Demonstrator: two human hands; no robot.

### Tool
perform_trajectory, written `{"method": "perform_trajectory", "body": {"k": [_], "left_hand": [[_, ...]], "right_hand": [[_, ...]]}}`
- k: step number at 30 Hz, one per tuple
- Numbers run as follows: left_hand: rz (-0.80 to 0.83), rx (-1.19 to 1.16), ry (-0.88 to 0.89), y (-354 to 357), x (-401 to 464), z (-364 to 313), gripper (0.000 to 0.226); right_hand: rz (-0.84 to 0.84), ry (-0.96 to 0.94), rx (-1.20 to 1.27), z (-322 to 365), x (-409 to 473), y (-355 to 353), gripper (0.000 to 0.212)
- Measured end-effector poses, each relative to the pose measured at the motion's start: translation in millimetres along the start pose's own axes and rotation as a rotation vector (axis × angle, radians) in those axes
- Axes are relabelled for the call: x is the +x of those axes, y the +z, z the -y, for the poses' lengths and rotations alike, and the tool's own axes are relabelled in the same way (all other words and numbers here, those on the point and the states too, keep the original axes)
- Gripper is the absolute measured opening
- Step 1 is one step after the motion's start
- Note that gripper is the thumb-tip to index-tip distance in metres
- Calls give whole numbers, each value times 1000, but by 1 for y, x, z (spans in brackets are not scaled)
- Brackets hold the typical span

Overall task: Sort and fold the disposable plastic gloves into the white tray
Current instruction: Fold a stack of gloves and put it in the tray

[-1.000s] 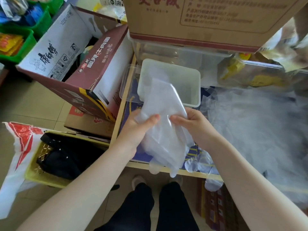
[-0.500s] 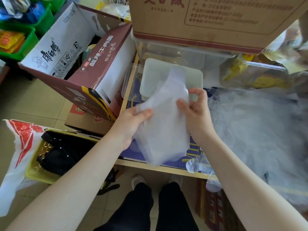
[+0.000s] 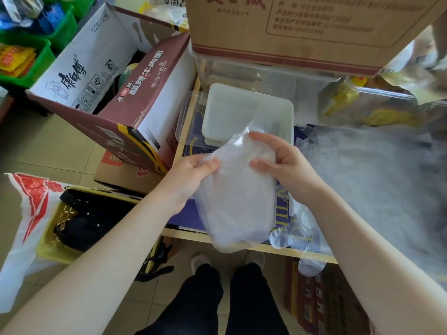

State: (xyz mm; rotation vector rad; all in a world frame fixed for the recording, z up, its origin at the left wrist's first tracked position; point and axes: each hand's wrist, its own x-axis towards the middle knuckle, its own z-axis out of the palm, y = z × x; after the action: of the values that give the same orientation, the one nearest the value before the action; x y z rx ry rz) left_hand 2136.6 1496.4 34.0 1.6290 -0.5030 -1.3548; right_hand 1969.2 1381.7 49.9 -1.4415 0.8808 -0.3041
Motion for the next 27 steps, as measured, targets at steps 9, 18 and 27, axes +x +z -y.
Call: {"method": "perform_trajectory", "body": {"k": [9, 18, 27], "left_hand": [[106, -257, 39, 2, -7, 5, 26], [-35, 15, 216, 3, -4, 2, 16], [-23, 457, 519, 15, 32, -44, 19]], "right_hand": [[-103, -29, -381, 9, 4, -8, 20], [-60, -103, -404, 15, 10, -18, 19], [77, -35, -311, 46, 36, -29, 9]]}}
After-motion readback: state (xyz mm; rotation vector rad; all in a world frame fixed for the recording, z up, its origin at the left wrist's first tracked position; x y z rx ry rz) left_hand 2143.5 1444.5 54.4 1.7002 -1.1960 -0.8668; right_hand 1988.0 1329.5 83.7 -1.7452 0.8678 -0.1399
